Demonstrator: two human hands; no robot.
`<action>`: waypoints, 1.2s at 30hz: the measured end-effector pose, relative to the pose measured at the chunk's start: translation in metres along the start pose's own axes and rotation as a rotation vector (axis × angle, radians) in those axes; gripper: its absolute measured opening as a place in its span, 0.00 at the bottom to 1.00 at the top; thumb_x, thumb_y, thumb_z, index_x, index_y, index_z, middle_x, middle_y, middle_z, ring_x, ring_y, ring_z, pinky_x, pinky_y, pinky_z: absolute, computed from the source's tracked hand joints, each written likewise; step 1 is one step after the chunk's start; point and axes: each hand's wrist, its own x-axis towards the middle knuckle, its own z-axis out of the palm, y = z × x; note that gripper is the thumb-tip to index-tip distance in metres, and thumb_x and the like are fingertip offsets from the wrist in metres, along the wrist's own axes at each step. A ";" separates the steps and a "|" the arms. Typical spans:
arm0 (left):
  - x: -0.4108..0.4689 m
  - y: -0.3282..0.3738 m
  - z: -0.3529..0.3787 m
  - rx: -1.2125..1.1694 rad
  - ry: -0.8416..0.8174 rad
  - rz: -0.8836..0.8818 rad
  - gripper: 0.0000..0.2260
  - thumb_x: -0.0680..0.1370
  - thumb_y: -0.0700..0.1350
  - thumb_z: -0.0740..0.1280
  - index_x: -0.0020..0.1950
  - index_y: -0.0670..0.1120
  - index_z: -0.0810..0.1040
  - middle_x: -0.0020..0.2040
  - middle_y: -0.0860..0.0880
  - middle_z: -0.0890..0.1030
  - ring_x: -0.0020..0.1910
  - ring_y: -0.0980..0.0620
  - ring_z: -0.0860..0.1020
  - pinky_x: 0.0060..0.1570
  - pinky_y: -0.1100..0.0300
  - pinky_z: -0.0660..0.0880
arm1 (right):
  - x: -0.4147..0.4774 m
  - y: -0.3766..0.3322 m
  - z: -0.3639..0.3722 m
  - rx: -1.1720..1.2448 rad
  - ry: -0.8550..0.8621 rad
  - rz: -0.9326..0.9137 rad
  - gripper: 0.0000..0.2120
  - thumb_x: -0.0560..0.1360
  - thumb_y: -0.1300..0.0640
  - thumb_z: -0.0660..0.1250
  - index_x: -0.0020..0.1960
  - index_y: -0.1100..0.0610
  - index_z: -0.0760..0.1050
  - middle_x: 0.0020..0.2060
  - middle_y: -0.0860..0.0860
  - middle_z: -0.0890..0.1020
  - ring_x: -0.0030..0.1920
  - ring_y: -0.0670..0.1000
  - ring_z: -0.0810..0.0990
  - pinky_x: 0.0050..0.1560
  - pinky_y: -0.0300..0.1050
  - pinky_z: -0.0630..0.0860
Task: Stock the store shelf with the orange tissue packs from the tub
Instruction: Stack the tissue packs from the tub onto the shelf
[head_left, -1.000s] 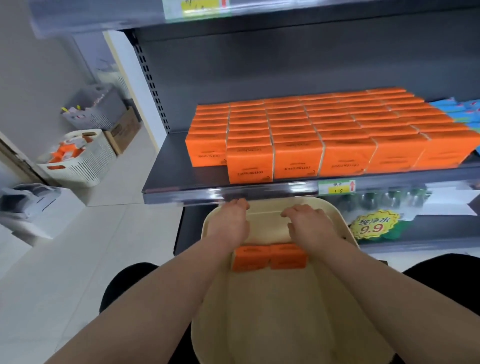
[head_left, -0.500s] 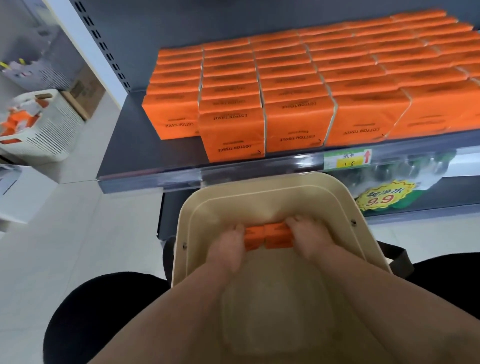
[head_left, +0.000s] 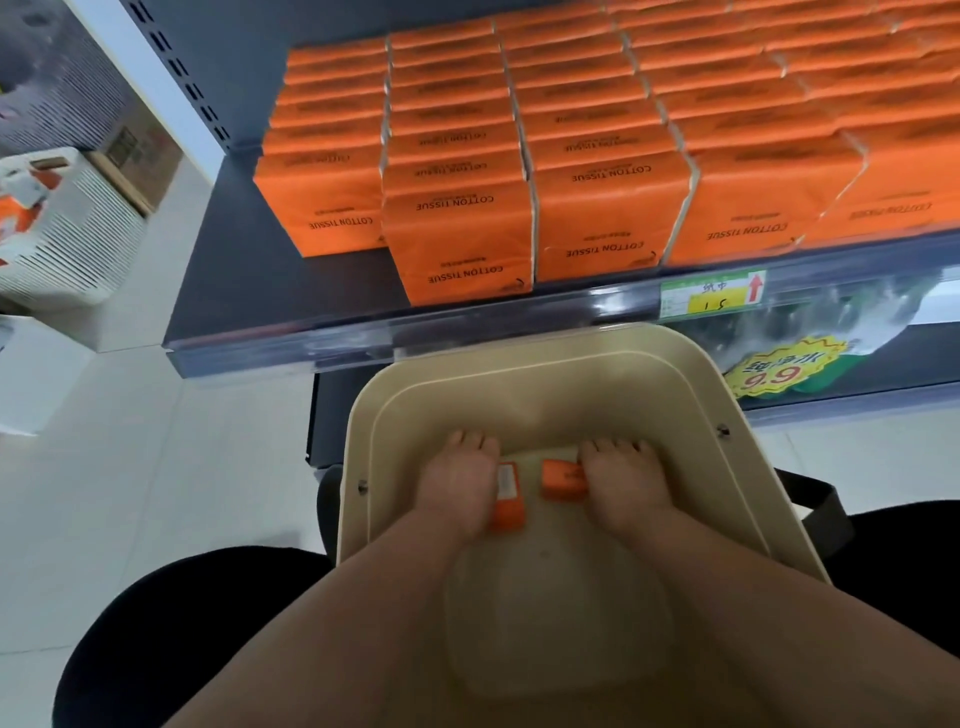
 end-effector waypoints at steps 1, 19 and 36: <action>0.000 0.002 0.003 0.030 -0.062 0.018 0.15 0.76 0.48 0.66 0.61 0.46 0.70 0.62 0.46 0.73 0.63 0.46 0.68 0.59 0.55 0.68 | -0.004 0.003 0.000 0.002 -0.017 0.005 0.14 0.75 0.58 0.58 0.61 0.52 0.69 0.59 0.52 0.76 0.60 0.55 0.74 0.58 0.48 0.66; -0.008 0.003 0.066 0.233 -0.225 -0.005 0.18 0.79 0.42 0.58 0.68 0.44 0.62 0.64 0.44 0.67 0.63 0.43 0.67 0.56 0.51 0.68 | -0.024 -0.001 0.020 0.071 -0.139 -0.068 0.16 0.75 0.65 0.57 0.62 0.57 0.67 0.60 0.55 0.73 0.60 0.57 0.73 0.58 0.49 0.70; 0.003 0.002 0.059 -0.096 -0.130 -0.062 0.25 0.78 0.54 0.61 0.71 0.44 0.61 0.64 0.43 0.71 0.64 0.43 0.69 0.65 0.53 0.65 | -0.026 -0.009 0.014 0.151 -0.171 -0.058 0.17 0.74 0.62 0.61 0.62 0.55 0.66 0.60 0.54 0.73 0.61 0.57 0.73 0.57 0.49 0.70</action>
